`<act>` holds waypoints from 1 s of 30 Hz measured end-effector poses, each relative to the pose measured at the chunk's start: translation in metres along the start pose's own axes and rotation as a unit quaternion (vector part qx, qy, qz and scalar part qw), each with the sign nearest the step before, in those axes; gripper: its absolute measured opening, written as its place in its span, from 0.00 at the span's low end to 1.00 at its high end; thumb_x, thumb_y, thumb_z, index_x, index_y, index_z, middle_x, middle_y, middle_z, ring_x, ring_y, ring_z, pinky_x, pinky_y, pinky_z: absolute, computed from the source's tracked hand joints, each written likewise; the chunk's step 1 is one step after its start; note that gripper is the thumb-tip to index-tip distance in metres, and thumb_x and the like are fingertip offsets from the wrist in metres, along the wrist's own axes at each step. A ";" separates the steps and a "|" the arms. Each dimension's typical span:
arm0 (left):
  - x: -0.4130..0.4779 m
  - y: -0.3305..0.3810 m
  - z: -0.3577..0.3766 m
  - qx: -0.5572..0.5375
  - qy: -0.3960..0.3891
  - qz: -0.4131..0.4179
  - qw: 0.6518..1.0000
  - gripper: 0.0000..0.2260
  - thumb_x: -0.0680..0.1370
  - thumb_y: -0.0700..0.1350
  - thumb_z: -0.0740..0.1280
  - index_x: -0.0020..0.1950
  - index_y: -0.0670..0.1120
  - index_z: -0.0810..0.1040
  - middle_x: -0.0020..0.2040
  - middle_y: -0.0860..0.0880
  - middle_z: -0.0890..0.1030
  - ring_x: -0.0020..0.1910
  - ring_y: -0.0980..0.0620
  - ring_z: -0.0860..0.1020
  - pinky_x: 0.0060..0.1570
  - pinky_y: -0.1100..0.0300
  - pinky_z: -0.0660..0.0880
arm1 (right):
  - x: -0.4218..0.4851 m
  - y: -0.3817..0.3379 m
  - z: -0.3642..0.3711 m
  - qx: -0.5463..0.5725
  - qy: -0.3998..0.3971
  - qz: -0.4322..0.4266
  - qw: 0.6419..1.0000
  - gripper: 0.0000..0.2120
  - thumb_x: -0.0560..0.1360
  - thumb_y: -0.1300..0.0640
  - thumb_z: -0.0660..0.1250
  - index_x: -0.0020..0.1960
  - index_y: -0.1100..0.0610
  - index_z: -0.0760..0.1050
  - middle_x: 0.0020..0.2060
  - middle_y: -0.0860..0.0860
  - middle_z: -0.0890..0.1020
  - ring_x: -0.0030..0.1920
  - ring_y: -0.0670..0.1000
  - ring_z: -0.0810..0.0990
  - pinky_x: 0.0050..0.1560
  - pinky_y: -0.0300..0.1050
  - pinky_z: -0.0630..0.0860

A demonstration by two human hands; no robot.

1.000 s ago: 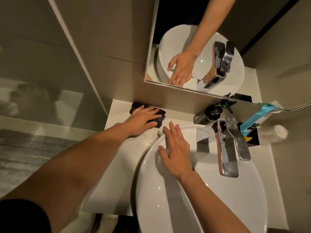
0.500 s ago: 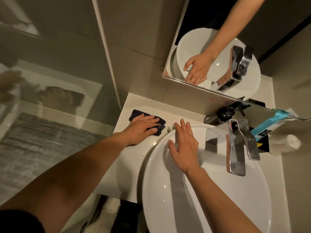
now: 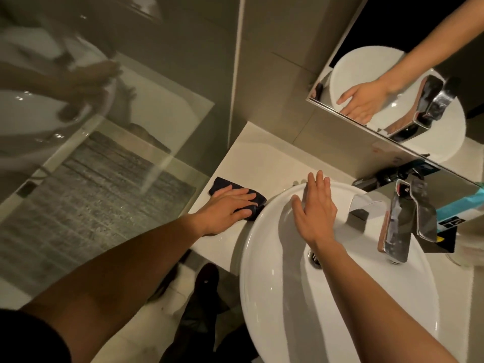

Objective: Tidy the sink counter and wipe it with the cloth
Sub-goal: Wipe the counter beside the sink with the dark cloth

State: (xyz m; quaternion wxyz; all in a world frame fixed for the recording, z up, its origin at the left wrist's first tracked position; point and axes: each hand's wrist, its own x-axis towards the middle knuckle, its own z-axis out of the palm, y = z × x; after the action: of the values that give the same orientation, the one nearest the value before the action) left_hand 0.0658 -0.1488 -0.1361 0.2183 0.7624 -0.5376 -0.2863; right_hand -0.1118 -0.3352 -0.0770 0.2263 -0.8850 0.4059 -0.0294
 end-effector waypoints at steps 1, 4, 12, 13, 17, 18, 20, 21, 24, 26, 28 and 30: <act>-0.011 0.001 0.003 0.000 0.004 -0.004 1.000 0.21 0.85 0.56 0.56 0.78 0.54 0.68 0.79 0.58 0.65 0.80 0.60 0.55 0.79 0.55 0.43 | 0.000 0.000 0.000 -0.003 -0.001 -0.003 1.000 0.31 0.83 0.47 0.57 0.83 0.54 0.53 0.84 0.51 0.50 0.83 0.52 0.45 0.77 0.61 0.57; -0.040 0.006 0.013 -0.003 0.013 -0.017 1.000 0.20 0.85 0.55 0.56 0.77 0.55 0.69 0.79 0.58 0.65 0.80 0.59 0.55 0.78 0.56 0.42 | -0.001 0.001 0.000 -0.013 -0.002 -0.007 1.000 0.32 0.83 0.47 0.56 0.83 0.55 0.51 0.84 0.52 0.49 0.83 0.54 0.45 0.78 0.61 0.55; -0.106 0.022 0.044 -0.025 0.066 -0.073 0.995 0.23 0.83 0.59 0.54 0.76 0.55 0.70 0.78 0.59 0.66 0.76 0.65 0.54 0.76 0.62 0.41 | -0.001 0.004 0.001 -0.033 -0.003 -0.025 0.999 0.33 0.83 0.48 0.56 0.83 0.58 0.50 0.84 0.55 0.50 0.83 0.56 0.47 0.79 0.60 0.55; -0.112 0.026 0.049 -0.029 0.075 -0.083 0.993 0.23 0.83 0.59 0.54 0.76 0.54 0.71 0.78 0.59 0.67 0.76 0.65 0.55 0.77 0.61 0.42 | -0.002 0.004 0.001 -0.034 -0.005 -0.027 0.999 0.33 0.83 0.48 0.56 0.83 0.58 0.50 0.84 0.55 0.50 0.83 0.56 0.47 0.79 0.60 0.55; -0.135 0.040 0.069 -0.034 0.117 -0.112 0.986 0.26 0.81 0.63 0.52 0.72 0.54 0.76 0.76 0.59 0.70 0.76 0.64 0.58 0.79 0.55 0.48 | -0.004 0.007 -0.001 -0.038 -0.017 -0.039 0.998 0.33 0.83 0.48 0.54 0.83 0.58 0.48 0.84 0.55 0.48 0.83 0.56 0.46 0.79 0.59 0.54; -0.140 0.043 0.073 -0.035 0.126 -0.116 0.985 0.27 0.80 0.63 0.51 0.71 0.54 0.77 0.75 0.58 0.71 0.76 0.64 0.60 0.78 0.55 0.48 | -0.005 0.008 -0.002 -0.039 -0.020 -0.043 0.998 0.33 0.83 0.48 0.54 0.83 0.58 0.48 0.84 0.56 0.48 0.83 0.56 0.46 0.79 0.59 0.54; -0.150 0.048 0.077 -0.041 0.130 -0.121 0.983 0.29 0.80 0.66 0.51 0.70 0.52 0.78 0.73 0.57 0.74 0.75 0.62 0.64 0.77 0.57 0.49 | -0.005 0.009 -0.003 -0.039 -0.026 -0.046 0.998 0.33 0.84 0.48 0.54 0.83 0.58 0.48 0.84 0.56 0.48 0.83 0.56 0.46 0.79 0.59 0.54; -0.154 0.051 0.076 -0.044 0.127 -0.123 0.983 0.30 0.80 0.66 0.51 0.70 0.51 0.78 0.72 0.56 0.75 0.74 0.60 0.66 0.77 0.58 0.49 | -0.005 0.010 -0.004 -0.037 -0.030 -0.044 0.998 0.33 0.84 0.48 0.54 0.83 0.58 0.48 0.84 0.55 0.48 0.83 0.56 0.46 0.79 0.59 0.54; -0.161 0.059 0.060 -0.095 0.101 -0.151 0.979 0.24 0.80 0.62 0.55 0.64 0.51 0.82 0.59 0.56 0.83 0.64 0.59 0.76 0.71 0.58 0.60 | -0.007 0.014 -0.005 -0.035 -0.036 -0.055 0.997 0.33 0.84 0.48 0.54 0.83 0.59 0.47 0.84 0.56 0.47 0.83 0.56 0.46 0.80 0.58 0.53; -0.159 0.062 0.042 -0.199 0.103 -0.184 0.957 0.15 0.82 0.55 0.60 0.53 0.49 0.84 0.47 0.53 0.85 0.50 0.52 0.80 0.57 0.53 0.73 | -0.010 0.016 -0.006 -0.038 -0.039 -0.061 0.997 0.33 0.84 0.47 0.54 0.83 0.61 0.47 0.84 0.57 0.47 0.83 0.56 0.47 0.80 0.56 0.51; -0.152 0.067 0.018 -0.308 0.127 -0.212 0.919 0.13 0.83 0.51 0.63 0.50 0.46 0.83 0.45 0.46 0.85 0.47 0.45 0.83 0.52 0.47 0.79 | -0.015 0.016 -0.007 -0.040 -0.044 -0.053 0.997 0.33 0.85 0.46 0.52 0.83 0.61 0.46 0.84 0.56 0.47 0.83 0.56 0.47 0.81 0.55 0.49; -0.139 0.073 -0.008 -0.369 0.158 -0.221 0.889 0.12 0.84 0.48 0.63 0.49 0.46 0.84 0.45 0.44 0.86 0.45 0.47 0.84 0.51 0.50 0.80 | -0.020 0.014 -0.008 -0.039 -0.047 -0.039 0.997 0.34 0.85 0.44 0.50 0.83 0.60 0.45 0.84 0.55 0.46 0.83 0.55 0.46 0.82 0.54 0.48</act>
State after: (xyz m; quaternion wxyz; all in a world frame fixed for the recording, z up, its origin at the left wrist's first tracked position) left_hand -0.0159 -0.0409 -0.0550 0.4968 0.7612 -0.1696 -0.3808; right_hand -0.1364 -0.3315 -0.0731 0.2086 -0.9088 0.3608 0.0191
